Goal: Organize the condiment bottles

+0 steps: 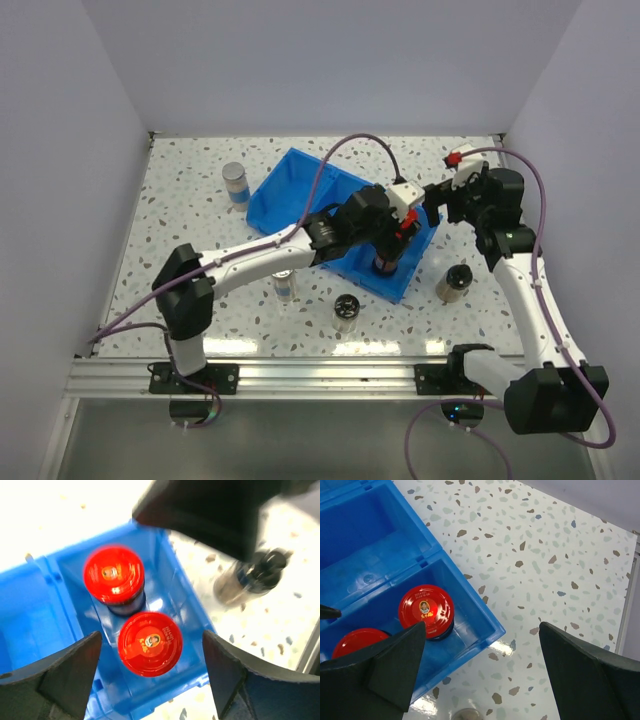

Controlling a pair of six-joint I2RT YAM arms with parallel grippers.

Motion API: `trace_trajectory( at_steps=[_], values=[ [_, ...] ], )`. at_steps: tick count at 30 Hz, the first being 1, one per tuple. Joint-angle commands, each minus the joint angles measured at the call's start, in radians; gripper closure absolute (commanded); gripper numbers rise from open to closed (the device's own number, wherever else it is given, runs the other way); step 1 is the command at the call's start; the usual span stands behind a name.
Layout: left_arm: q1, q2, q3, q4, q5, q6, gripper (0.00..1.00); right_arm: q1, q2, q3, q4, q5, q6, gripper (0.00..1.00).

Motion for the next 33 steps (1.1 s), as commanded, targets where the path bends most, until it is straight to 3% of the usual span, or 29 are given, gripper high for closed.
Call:
trace_trajectory(
  at_steps=[1, 6, 13, 16, 21, 26, 33],
  values=[
    [-0.010, -0.158, -0.065, 0.124, -0.015, 0.044, 0.14, -0.018, -0.008, 0.003, 0.004, -0.069, -0.031, 0.02],
    [0.005, -0.411, -0.308, 0.243, -0.159, 0.101, 0.00, -0.020, 0.038, 0.028, -0.101, -0.186, -0.156, 0.01],
    [0.154, -0.739, -0.517, 0.125, -0.213, 0.127, 0.00, -0.018, -0.007, 0.036, -0.268, -0.263, -0.325, 0.02],
    [0.217, -0.854, -0.614, 0.098, -0.291, 0.174, 0.00, -0.020, -0.035, 0.043, -0.341, -0.230, -0.371, 0.02],
    [0.220, -0.989, -0.781, 0.101, -0.501, 0.265, 0.00, -0.018, -0.015, 0.080, -0.498, -0.129, -0.400, 0.01],
    [0.220, -1.101, -0.878, 0.136, -0.578, 0.294, 0.00, -0.018, -0.003, 0.083, -0.562, -0.022, -0.399, 0.01],
    [0.220, -1.147, -0.890, 0.142, -0.585, 0.292, 0.00, -0.020, 0.071, 0.079, -0.667, 0.084, -0.417, 0.01]
  ],
)
